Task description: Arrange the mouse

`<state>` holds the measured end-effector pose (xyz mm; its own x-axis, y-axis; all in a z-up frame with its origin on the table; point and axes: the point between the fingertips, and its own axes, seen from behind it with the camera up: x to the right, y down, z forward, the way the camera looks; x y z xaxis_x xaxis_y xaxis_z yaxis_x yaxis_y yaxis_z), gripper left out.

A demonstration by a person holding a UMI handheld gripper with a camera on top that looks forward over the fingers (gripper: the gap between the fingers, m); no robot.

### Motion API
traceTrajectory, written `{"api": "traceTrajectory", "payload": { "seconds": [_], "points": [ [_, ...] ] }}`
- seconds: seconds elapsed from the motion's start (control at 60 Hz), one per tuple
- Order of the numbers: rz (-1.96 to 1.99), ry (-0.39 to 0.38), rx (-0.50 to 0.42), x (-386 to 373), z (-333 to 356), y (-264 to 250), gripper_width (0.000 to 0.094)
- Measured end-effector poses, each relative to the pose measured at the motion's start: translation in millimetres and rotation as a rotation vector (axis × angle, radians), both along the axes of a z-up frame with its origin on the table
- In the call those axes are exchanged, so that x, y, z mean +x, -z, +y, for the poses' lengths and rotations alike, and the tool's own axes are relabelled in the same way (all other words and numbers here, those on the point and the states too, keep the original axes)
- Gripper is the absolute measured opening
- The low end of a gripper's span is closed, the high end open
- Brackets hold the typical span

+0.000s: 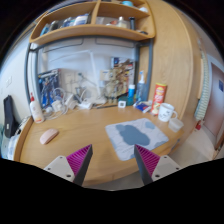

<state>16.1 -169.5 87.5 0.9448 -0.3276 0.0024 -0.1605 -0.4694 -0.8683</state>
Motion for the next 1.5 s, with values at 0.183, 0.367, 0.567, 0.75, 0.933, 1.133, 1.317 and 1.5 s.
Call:
{"api": "traceTrajectory", "payload": {
  "seconds": [0.183,0.367,0.567,0.75,0.933,1.133,1.317,1.5],
  "points": [
    [0.045,-0.141,-0.076,-112.5,30.0,30.0,0.0841],
    [0.081,-0.24,-0.091,-200.4,82.2,46.3,0.0849],
    [0.098,-0.257,-0.11,-253.6,143.0,60.7,0.0846],
    [0.109,-0.219,-0.142,-268.8,185.2,78.2,0.0848],
    [0.105,-0.224,-0.174,-283.3,207.0,94.1,0.0853],
    [0.073,-0.287,-0.196,-308.7,223.7,96.4,0.0853],
    [0.068,-0.336,-0.214,-326.6,226.3,96.1,0.0783],
    [0.06,-0.387,-0.201,-335.1,227.8,96.7,0.065]
  ]
}}
